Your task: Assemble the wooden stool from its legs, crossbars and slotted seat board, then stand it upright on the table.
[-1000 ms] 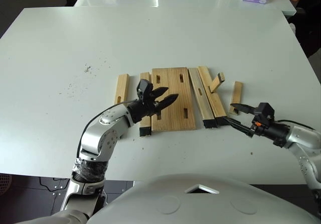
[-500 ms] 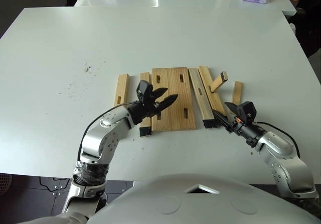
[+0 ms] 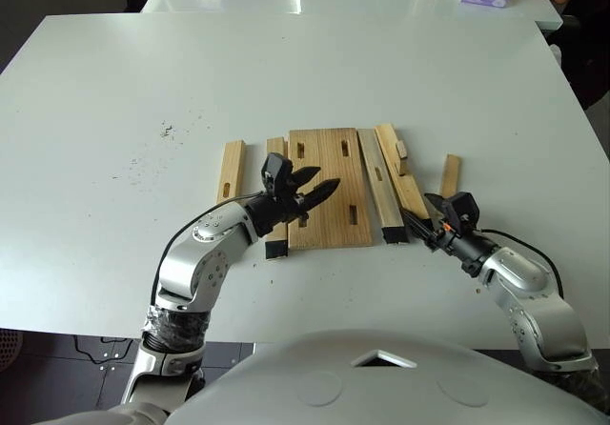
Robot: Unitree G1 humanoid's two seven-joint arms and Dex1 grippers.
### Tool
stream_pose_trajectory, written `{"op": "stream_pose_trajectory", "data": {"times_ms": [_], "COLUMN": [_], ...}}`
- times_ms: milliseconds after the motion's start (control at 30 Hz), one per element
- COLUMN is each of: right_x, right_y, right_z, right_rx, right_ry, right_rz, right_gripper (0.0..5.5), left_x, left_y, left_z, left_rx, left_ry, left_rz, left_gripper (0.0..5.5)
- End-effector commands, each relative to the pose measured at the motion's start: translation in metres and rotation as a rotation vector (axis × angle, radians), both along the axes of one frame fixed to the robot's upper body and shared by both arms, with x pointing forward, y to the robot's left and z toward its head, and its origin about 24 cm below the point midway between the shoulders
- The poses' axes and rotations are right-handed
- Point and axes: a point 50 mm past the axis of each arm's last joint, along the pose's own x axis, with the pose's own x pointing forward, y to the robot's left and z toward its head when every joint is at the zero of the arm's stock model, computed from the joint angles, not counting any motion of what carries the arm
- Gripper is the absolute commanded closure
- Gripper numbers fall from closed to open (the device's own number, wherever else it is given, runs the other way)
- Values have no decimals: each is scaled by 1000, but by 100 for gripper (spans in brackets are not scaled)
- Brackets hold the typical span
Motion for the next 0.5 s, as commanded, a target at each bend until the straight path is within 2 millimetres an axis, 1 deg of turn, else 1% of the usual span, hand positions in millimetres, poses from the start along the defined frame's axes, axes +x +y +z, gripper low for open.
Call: {"op": "stream_pose_trajectory", "data": {"times_ms": [33,167,267,400,500], "right_x": [-1,-1,-2,0,2], "right_y": [-5,-8,-6,2,5], "right_z": [-4,-7,-9,-4,1], "right_rx": [-90,-102,-79,-7,9], "right_ry": [45,68,85,100,93], "right_rz": [-16,-51,-73,-108,-125], "right_gripper": [233,233,233,233,233], "left_x": [-1,-1,-1,-1,-1], "left_y": [-1,-2,-2,-2,-2], "left_z": [-2,-2,-2,-3,-3], "left_rx": [7,5,6,10,11], "left_ry": [0,0,-1,0,1], "left_rz": [20,27,28,30,30], "left_gripper": [267,267,267,267,267]}}
